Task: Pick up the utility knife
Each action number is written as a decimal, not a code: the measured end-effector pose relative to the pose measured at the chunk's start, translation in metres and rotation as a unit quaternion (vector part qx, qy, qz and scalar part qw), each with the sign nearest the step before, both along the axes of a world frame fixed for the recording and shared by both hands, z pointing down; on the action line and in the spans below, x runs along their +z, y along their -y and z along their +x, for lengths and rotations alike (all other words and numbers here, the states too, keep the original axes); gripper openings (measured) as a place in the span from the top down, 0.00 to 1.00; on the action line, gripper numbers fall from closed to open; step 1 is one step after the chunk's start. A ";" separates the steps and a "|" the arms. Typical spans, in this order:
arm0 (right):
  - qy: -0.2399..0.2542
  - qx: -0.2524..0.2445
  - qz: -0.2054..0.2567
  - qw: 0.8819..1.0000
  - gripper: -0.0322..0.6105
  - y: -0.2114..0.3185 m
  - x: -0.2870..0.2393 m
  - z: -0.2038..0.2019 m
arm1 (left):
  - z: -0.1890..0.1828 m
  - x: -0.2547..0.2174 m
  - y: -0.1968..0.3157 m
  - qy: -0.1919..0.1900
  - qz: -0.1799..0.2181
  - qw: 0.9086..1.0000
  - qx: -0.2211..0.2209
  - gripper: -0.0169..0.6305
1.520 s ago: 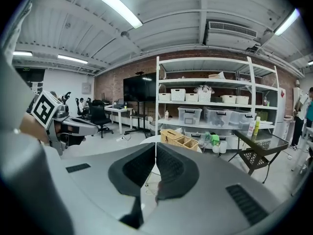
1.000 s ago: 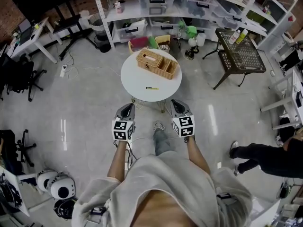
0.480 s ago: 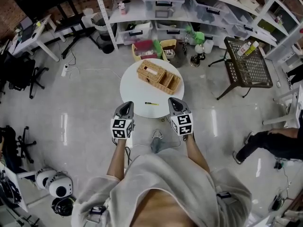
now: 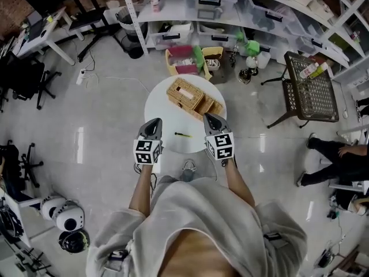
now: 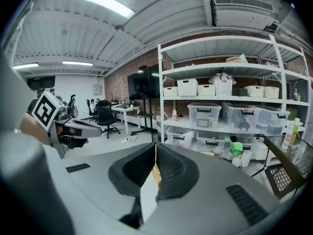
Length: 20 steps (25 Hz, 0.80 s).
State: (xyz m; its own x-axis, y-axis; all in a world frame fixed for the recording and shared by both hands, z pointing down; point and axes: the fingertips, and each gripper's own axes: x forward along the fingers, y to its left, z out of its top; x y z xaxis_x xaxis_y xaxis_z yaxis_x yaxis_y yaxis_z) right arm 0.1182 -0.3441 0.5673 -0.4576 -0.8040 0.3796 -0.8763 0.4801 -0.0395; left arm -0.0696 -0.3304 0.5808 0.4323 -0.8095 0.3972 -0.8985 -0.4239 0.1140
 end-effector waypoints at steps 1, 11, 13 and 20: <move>-0.001 -0.004 -0.003 1.000 0.90 0.002 0.002 0.000 | 0.001 0.002 0.000 0.000 -0.003 1.000 -0.002 0.94; -0.005 -0.027 -0.036 0.999 0.90 -0.004 0.025 -0.021 | -0.014 0.020 -0.009 0.002 -0.028 1.000 -0.013 0.94; -0.007 -0.027 -0.044 0.999 0.90 -0.008 0.031 -0.024 | -0.018 0.023 -0.010 0.001 -0.033 0.999 -0.011 0.94; -0.019 -0.017 -0.072 0.997 0.90 -0.018 0.049 -0.038 | -0.027 0.035 -0.012 -0.003 -0.051 0.999 0.015 0.94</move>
